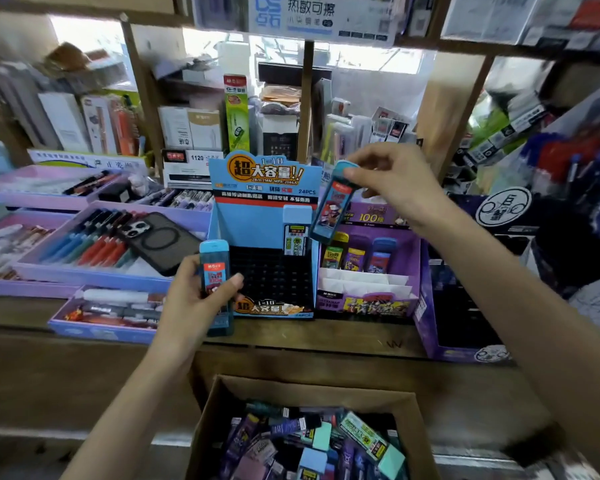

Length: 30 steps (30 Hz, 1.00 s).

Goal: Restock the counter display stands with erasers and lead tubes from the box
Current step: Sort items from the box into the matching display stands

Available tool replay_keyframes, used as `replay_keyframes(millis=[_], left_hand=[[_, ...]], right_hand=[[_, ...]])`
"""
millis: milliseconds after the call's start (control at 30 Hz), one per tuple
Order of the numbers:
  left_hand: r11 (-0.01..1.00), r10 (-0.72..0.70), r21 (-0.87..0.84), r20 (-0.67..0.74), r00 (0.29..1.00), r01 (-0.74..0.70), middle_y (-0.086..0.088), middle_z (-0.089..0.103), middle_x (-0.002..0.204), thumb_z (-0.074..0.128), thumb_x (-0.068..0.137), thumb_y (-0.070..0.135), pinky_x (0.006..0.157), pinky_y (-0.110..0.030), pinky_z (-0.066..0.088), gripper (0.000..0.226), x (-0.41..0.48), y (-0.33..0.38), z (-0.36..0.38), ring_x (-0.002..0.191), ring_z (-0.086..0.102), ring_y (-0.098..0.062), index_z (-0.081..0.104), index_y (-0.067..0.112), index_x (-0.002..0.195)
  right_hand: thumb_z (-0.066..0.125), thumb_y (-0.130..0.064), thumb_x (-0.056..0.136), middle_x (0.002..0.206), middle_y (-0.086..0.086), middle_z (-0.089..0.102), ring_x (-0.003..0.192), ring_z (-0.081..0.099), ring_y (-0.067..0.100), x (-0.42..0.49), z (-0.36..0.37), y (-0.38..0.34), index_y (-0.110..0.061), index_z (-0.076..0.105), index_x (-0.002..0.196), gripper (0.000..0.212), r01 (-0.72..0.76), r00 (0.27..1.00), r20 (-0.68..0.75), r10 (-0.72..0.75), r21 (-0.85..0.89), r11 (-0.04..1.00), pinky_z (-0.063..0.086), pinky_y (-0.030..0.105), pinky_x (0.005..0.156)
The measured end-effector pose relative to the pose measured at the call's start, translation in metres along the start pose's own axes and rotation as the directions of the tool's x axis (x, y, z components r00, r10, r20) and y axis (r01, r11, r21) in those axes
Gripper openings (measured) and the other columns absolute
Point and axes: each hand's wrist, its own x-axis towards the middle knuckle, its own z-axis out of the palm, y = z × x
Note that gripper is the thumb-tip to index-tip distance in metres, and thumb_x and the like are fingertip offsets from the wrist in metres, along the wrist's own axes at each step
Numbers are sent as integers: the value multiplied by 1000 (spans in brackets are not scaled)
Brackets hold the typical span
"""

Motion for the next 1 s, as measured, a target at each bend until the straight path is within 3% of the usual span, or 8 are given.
replay_keyframes(millis=[167,300,467,533,700,900,967,1000], left_hand=[[999,3,-45,55,998,-1,-2,67,73,53,91,21,56,-19,53,9,0,3,28,62,65,-10,53,17,100],[991,-33,-128,95,995,46,-5,67,72,41,98,17,55,-22,54,11,3,6,54,60,65,-13,52,17,96],[993,-38,-109,158,987,55,-4,71,71,41,97,18,54,-23,55,7,4,3,74,62,69,-13,47,15,97],[997,-36,-63,195,980,49,-4,72,77,43,95,22,59,-25,56,9,2,3,78,70,70,-15,49,16,99],[996,30,77,260,965,-52,-11,69,100,50,93,19,82,-36,53,10,-7,7,86,96,66,-17,55,13,99],[978,82,167,253,964,-127,-11,66,95,59,89,15,76,-29,51,7,-11,16,106,88,62,-14,63,15,94],[979,82,161,260,962,-127,-6,67,92,61,88,16,74,-24,51,7,-11,20,116,87,62,-12,64,20,92],[979,90,152,268,959,-134,0,68,89,61,88,15,73,-20,50,9,-11,23,121,86,62,-8,64,23,91]], right_hand=[[72,-9,79,67,-8,62,56,53,-3,-11,-54,18,-24,65,74,18,11,1000,-24,-14,-131,991,46,15,58],[73,-16,79,67,-14,62,54,53,-7,-23,-80,40,-22,68,77,8,-13,1000,-17,8,-290,957,42,9,54],[73,-19,79,71,-15,63,59,55,-3,-32,-76,66,-32,65,74,16,-10,999,-46,-8,-374,928,42,11,60],[73,-16,80,77,-11,64,65,56,-2,-37,-68,73,-25,69,80,10,39,998,-20,-54,-442,896,41,7,65],[66,-24,86,97,3,66,92,59,23,-45,-56,87,-15,70,97,15,137,990,84,-109,-693,708,47,36,81],[54,-33,93,109,3,62,108,49,24,-50,-56,91,-15,62,114,29,278,960,269,-83,-859,431,33,35,91],[53,-32,94,113,5,60,109,48,23,-55,-61,85,-13,58,122,35,299,954,277,-117,-839,454,35,34,94],[54,-32,93,112,4,61,107,49,21,-59,-63,79,-13,59,121,35,284,959,231,-165,-784,553,37,32,93]])
